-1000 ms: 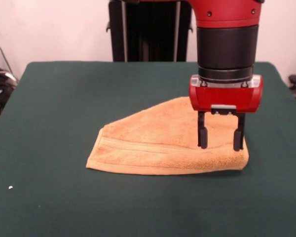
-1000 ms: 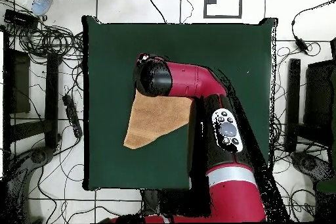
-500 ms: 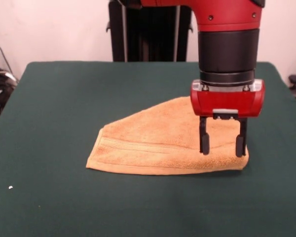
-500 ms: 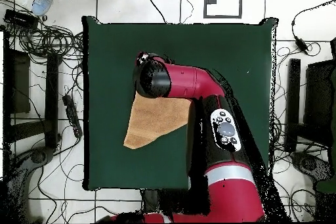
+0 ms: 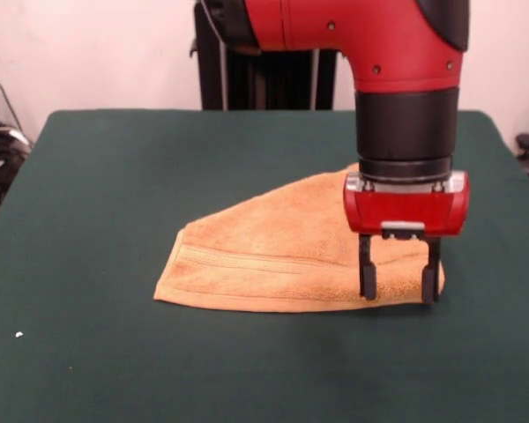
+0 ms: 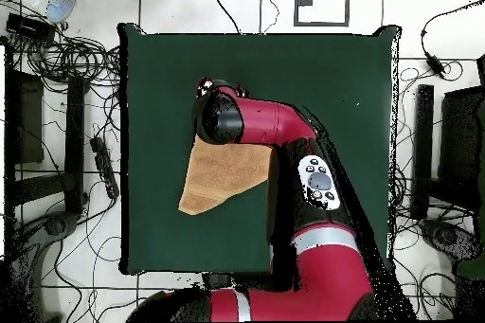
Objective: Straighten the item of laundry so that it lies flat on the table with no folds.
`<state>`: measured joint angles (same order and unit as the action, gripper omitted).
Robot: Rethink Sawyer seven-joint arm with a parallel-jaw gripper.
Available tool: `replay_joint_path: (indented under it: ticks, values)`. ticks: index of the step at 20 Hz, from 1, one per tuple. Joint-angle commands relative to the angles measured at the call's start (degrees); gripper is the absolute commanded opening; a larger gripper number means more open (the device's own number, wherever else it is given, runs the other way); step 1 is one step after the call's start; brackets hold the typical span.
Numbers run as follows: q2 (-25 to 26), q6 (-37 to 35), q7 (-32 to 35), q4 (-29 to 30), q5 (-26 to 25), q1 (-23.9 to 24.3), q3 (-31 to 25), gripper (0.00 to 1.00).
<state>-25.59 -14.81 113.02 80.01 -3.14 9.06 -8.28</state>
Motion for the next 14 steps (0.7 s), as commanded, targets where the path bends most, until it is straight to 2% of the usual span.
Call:
replay_joint_path:
  ticks: [1, 10, 14]
  values:
    - [6.8, 3.1, 9.9, 5.2, 2.3, -2.1, -5.2, 1.00]
    - [6.8, 5.1, 11.2, 7.8, 2.7, -2.0, -5.6, 1.00]
    - [4.3, 4.0, 11.9, 11.3, 3.4, -1.7, -6.0, 1.00]
